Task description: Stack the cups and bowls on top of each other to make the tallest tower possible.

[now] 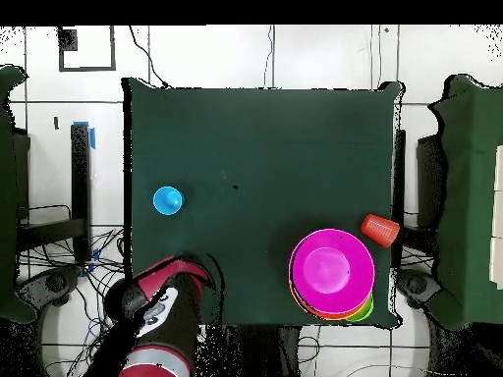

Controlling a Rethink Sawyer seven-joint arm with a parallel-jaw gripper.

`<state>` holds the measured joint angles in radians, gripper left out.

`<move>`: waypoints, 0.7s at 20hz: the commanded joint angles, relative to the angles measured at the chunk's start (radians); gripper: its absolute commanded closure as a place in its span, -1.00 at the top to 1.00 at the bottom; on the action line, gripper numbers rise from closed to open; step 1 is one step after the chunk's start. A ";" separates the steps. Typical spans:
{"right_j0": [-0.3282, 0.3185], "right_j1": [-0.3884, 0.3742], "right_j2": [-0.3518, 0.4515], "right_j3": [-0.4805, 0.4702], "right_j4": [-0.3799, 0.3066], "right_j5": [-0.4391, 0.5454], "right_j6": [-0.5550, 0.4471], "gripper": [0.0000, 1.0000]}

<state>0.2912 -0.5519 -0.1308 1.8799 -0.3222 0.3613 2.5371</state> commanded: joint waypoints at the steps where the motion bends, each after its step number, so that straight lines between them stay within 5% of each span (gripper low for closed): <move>1: 0.033 0.027 0.051 -0.130 0.082 0.140 0.086 1.00; 14: 0.028 0.019 0.055 -0.121 0.106 0.128 0.061 1.00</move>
<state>0.3307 -0.5514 -0.1314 1.8170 -0.2517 0.4279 2.5371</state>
